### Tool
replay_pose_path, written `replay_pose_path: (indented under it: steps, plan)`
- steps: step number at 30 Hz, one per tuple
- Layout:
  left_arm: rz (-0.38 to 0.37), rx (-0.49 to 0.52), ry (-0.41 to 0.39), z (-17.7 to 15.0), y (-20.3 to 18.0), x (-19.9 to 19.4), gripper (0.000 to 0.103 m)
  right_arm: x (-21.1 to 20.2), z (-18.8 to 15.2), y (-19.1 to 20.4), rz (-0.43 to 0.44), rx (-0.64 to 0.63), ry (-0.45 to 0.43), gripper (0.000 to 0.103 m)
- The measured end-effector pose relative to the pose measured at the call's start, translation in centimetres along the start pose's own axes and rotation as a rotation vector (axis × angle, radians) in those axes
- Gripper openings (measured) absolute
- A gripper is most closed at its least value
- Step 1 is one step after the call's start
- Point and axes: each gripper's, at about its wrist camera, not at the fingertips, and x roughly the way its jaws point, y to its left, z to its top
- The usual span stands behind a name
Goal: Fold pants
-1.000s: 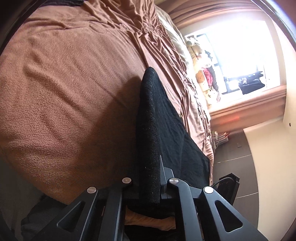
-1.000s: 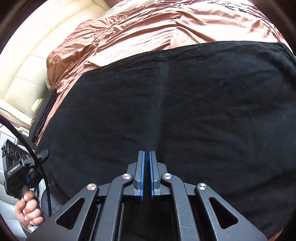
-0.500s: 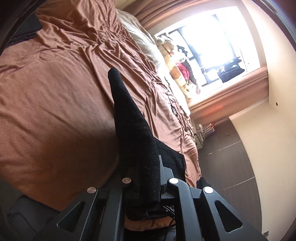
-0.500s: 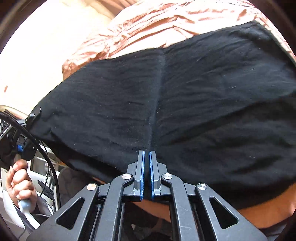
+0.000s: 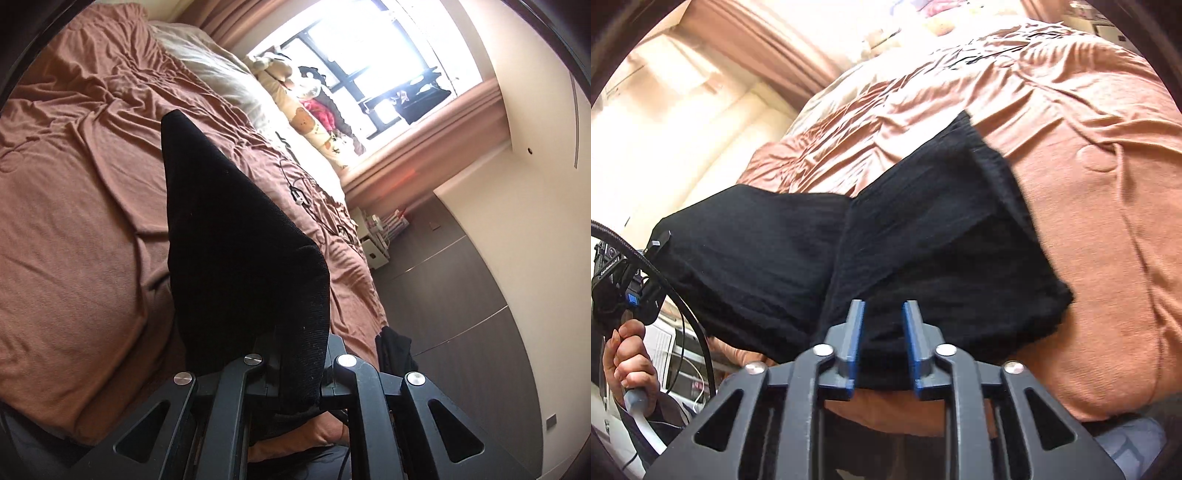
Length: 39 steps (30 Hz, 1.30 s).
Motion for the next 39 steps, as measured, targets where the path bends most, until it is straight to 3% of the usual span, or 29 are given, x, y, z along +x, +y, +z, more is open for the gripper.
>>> replay_pose_path:
  steps: [6,12,19,27,32,39]
  plan:
    - [0.007,0.045,0.032,-0.9,-2.6,2.7,0.010,-2.4,-1.6,-3.2,0.026,0.035,-0.074,0.035]
    - [0.022,0.076,0.069,-1.5,-4.4,5.6,0.010,-1.8,-2.9,-5.6,0.067,0.033,-0.080,0.035]
    - [0.027,0.118,0.140,-3.0,-6.5,9.7,0.010,-2.3,-3.2,-8.3,0.077,0.128,-0.117,0.035]
    - [0.017,0.147,0.267,-6.4,-8.0,16.9,0.010,-3.3,-3.9,-11.5,0.153,0.245,-0.109,0.035]
    - [0.043,0.119,0.382,-9.1,-6.8,21.7,0.010,-3.7,-4.2,-12.7,0.215,0.287,-0.104,0.035]
    - [0.077,0.158,0.387,-10.5,-7.8,22.1,0.010,-3.9,-4.5,-14.0,0.243,0.315,-0.117,0.035]
